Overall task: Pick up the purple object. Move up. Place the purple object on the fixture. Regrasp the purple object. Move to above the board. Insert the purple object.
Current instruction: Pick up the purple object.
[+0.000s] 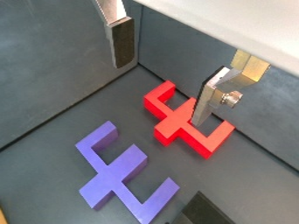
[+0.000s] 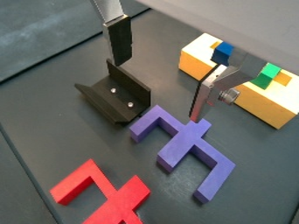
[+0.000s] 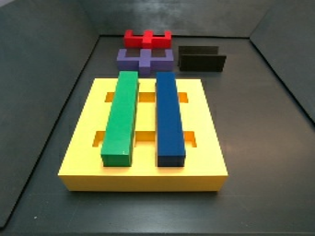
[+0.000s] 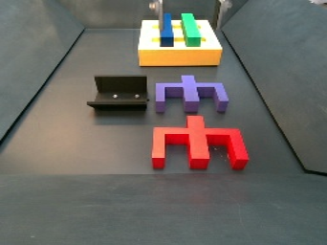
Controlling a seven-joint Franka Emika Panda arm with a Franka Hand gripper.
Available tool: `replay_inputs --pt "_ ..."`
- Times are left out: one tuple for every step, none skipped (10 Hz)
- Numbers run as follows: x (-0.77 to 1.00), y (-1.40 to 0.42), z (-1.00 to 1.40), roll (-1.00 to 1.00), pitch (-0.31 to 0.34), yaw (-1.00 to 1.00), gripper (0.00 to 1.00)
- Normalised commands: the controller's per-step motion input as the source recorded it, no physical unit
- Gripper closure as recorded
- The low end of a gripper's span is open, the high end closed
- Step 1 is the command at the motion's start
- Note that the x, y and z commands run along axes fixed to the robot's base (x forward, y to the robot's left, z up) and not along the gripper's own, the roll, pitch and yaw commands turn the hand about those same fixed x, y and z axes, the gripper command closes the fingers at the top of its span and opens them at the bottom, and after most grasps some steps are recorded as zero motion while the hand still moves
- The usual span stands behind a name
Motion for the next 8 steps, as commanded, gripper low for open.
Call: replay_inputs --pt "0.0 0.0 0.0 0.01 0.0 0.0 0.0" --pt "0.08 -0.16 -0.09 0.0 -0.034 0.0 0.0" --pt "-0.09 -0.8 -0.43 0.0 -0.147 0.0 0.0" --pt "-0.17 -1.0 -0.68 0.0 -0.156 0.0 0.0" --pt "-0.19 -1.0 -0.83 0.0 -0.163 -0.06 0.0" --pt "-0.18 -1.0 -0.83 0.0 -0.159 -0.05 0.0" --pt "-0.1 -0.95 -0.89 0.0 -0.171 -0.11 0.0" --pt "0.0 -0.57 -1.0 0.0 -0.146 -0.13 0.0"
